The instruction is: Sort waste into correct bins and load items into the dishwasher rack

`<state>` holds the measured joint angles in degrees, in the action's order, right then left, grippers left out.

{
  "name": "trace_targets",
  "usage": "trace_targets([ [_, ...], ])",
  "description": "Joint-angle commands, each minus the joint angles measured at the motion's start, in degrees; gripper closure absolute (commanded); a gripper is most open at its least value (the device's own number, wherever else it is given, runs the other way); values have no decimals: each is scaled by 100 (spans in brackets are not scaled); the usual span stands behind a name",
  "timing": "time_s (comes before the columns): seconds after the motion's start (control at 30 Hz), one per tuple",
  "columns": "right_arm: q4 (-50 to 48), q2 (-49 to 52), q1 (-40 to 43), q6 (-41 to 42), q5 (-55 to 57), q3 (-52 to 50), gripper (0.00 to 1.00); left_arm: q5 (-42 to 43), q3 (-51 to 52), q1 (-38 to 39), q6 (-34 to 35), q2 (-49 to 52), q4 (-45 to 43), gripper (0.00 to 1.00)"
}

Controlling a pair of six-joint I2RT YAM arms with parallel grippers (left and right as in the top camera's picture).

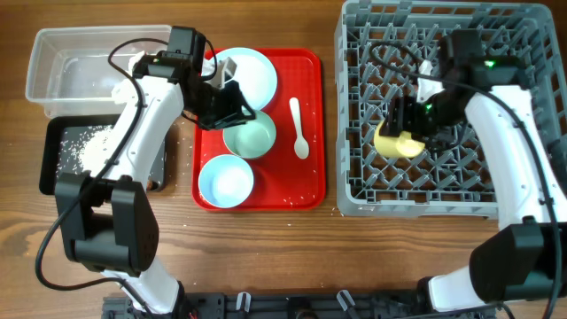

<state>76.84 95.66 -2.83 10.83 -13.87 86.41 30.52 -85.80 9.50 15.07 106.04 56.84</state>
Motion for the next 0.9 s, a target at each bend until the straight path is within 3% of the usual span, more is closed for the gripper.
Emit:
trace_targets([
  [0.0,13,-48,-413,479,1027,118,38,-1460,-68,0,-116,-146,68,75],
  [0.13,13,415,-772,560,1025,116,38,-1910,-68,0,-114,-146,114,76],
  [0.27,-144,1003,-863,463,929,116,33,-1976,-68,0,-114,-146,111,61],
  [0.33,-186,1180,-863,411,887,116,20,-1976,-68,0,-116,-146,109,52],
  [0.4,-393,1231,-861,415,844,118,6,-1976,-68,0,-116,-146,107,51],
  [0.47,-472,1228,-857,413,726,232,1,-1974,-68,0,-114,-146,109,50],
  [0.67,-186,1213,-1117,125,326,2155,2,-1974,-254,-76,173,-245,155,50],
  [0.73,-673,1237,-1567,367,323,2218,4,-1974,-544,-245,216,-509,221,50],
  [0.87,-1585,1989,-2485,1036,343,2179,17,-2334,-647,-831,584,-1139,238,44],
])
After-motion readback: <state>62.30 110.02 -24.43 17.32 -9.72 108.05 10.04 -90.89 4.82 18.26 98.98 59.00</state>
